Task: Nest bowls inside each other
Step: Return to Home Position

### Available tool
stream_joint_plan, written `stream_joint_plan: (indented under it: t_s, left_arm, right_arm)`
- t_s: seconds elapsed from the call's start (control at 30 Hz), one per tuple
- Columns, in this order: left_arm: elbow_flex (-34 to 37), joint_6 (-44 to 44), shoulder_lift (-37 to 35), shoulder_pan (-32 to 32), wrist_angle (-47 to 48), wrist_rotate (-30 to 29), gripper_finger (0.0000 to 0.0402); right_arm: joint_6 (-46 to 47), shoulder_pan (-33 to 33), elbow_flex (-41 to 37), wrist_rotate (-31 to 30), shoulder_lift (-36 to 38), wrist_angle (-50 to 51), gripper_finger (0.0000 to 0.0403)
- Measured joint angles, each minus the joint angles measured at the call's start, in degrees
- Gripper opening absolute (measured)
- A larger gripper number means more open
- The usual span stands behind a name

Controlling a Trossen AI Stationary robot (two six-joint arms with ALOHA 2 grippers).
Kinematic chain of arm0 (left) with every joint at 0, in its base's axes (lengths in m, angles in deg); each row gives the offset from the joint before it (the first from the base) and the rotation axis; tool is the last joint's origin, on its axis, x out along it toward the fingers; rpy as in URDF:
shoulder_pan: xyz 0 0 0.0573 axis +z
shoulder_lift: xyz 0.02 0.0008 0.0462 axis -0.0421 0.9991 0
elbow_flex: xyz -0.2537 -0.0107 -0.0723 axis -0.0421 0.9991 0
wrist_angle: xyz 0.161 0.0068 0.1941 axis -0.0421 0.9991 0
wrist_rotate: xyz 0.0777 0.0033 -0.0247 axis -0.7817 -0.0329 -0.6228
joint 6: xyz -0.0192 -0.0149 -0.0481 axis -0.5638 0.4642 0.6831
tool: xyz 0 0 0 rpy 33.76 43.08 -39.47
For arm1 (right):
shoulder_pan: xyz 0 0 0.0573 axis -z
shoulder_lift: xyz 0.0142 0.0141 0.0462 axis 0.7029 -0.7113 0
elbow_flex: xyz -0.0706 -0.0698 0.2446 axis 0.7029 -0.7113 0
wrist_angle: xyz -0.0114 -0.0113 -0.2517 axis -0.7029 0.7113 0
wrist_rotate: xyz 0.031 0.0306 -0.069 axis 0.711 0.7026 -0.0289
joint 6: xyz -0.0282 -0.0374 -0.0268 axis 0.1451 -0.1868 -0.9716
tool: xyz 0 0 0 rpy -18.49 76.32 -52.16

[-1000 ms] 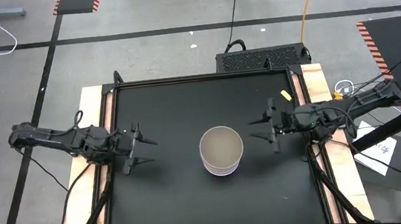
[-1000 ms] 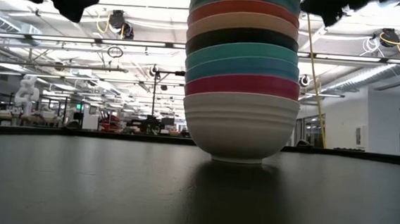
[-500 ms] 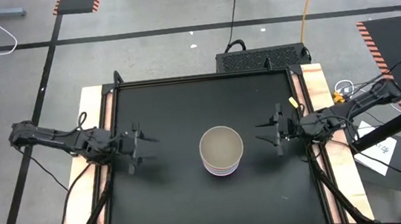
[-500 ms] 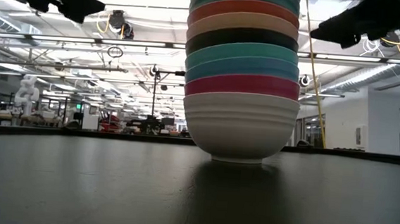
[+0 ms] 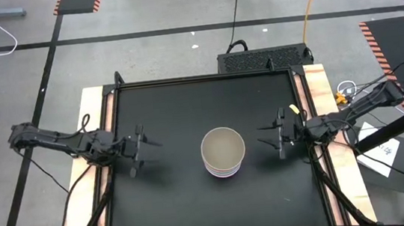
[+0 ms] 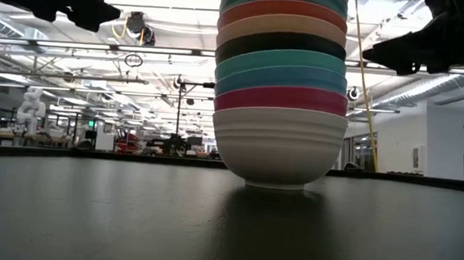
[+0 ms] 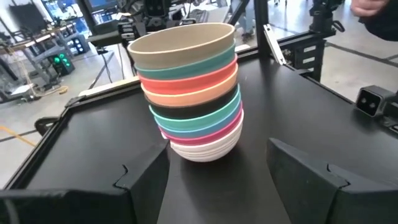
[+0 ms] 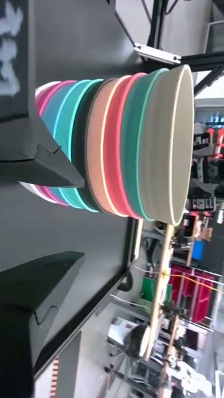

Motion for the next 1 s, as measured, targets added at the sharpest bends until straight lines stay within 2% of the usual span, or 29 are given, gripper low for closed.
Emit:
stream_joint_plan:
  t_s: [0.13,0.3,0.43,0.5,0.67,0.77,0.83,1.0]
  left_arm:
    - [0.0,0.2,0.0,1.1,0.3,0.0,0.0266]
    - [0.0,0.4,0.0,2.0,0.4,0.6,0.0266]
    - [0.0,0.5,0.0,2.1,0.4,1.1,0.0266]
    - [0.0,0.5,0.0,2.1,0.4,1.1,0.0266]
    - [0.0,0.3,0.0,2.1,0.5,1.1,0.0266]
    - [0.0,-0.8,0.0,2.2,0.8,1.0,0.0266]
    - [0.0,-1.4,0.4,2.8,0.8,0.9,0.0266]
    - [0.0,0.9,1.3,8.3,2.5,-0.1,0.0266]
  right_arm:
    - [-2.3,0.0,-1.5,-0.7,0.0,-4.9,0.0171]
    - [-4.0,0.5,-5.0,-8.5,0.0,-9.7,0.0171]
    - [-1.6,2.5,-9.8,-9.0,0.0,-16.3,0.0171]
    - [0.6,3.4,-9.6,-8.8,0.0,-13.4,0.0171]
    - [-0.1,5.1,-9.8,1.3,-0.9,-12.8,0.0171]
    - [-2.9,6.9,-9.9,3.1,-1.5,-12.2,0.0171]
    - [-3.8,9.0,-9.9,3.4,-1.4,-12.5,0.0171]
    - [-3.1,17.8,-9.9,10.4,-1.4,-13.4,0.0171]
